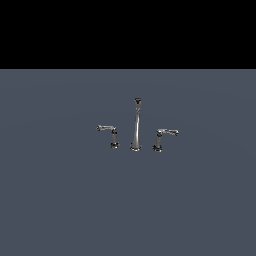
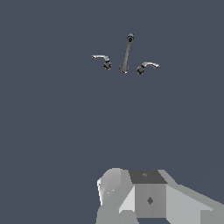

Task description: Turn on the faucet by rotating a designated handle.

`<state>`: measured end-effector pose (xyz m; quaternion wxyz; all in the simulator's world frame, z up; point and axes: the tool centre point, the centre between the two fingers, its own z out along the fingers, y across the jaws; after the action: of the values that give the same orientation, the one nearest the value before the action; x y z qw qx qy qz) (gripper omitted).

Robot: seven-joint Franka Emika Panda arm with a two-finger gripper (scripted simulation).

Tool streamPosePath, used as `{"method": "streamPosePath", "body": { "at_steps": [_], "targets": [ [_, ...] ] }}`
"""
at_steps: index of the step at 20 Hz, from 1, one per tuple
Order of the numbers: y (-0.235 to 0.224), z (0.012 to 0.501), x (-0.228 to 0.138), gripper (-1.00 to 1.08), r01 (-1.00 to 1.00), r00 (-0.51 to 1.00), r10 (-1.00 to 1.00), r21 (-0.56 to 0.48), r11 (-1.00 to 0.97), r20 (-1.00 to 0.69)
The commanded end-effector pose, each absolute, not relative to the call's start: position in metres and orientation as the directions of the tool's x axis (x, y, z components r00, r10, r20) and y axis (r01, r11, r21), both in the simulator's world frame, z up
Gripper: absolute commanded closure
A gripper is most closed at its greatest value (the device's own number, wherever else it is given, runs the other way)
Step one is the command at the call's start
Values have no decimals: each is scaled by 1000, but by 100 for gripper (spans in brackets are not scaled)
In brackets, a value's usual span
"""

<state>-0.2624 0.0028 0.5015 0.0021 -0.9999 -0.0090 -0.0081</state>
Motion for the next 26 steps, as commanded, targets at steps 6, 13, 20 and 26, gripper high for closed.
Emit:
{"method": "streamPosePath", "body": {
  "at_steps": [6,13,20,26],
  "targets": [
    [4,497,-259,108,1,1000,1,-4,-1000,16],
    [10,478,-243,108,-78,997,-78,-5,-997,15],
    [17,443,-211,108,-223,975,-223,-7,-975,13],
    [19,403,-175,108,-378,926,-378,-9,-926,11]
  ]
}}
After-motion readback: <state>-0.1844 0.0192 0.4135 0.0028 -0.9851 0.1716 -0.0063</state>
